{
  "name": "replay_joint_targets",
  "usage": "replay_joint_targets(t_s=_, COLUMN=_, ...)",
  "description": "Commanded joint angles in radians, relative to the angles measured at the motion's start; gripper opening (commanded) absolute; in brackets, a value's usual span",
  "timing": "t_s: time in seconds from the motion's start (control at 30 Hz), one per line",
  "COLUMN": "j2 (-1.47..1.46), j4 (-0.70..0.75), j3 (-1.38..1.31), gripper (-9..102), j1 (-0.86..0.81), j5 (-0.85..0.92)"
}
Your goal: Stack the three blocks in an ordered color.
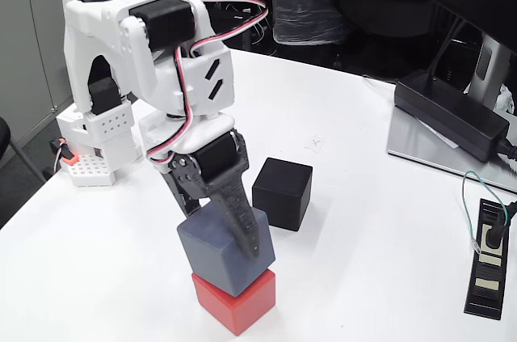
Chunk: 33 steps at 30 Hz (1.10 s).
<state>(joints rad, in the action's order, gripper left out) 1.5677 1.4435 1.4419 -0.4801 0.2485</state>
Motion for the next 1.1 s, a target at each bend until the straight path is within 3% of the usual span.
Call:
replay_joint_targets(t_s=0.0, j2=-0.002, j4=-0.009, j3=-0.025, gripper=30, j1=-0.002, j5=0.008)
replay_joint_targets(t_s=0.53, j2=-0.002, j4=-0.011, j3=-0.037, gripper=31, j1=-0.002, j5=0.009)
replay_joint_targets(t_s=0.87, j2=0.009, j4=0.003, j3=-0.038, gripper=44, j1=0.008, j5=0.009)
replay_joint_targets(t_s=1.07, j2=0.028, j4=0.005, j3=-0.040, gripper=45, j1=0.011, j5=0.008)
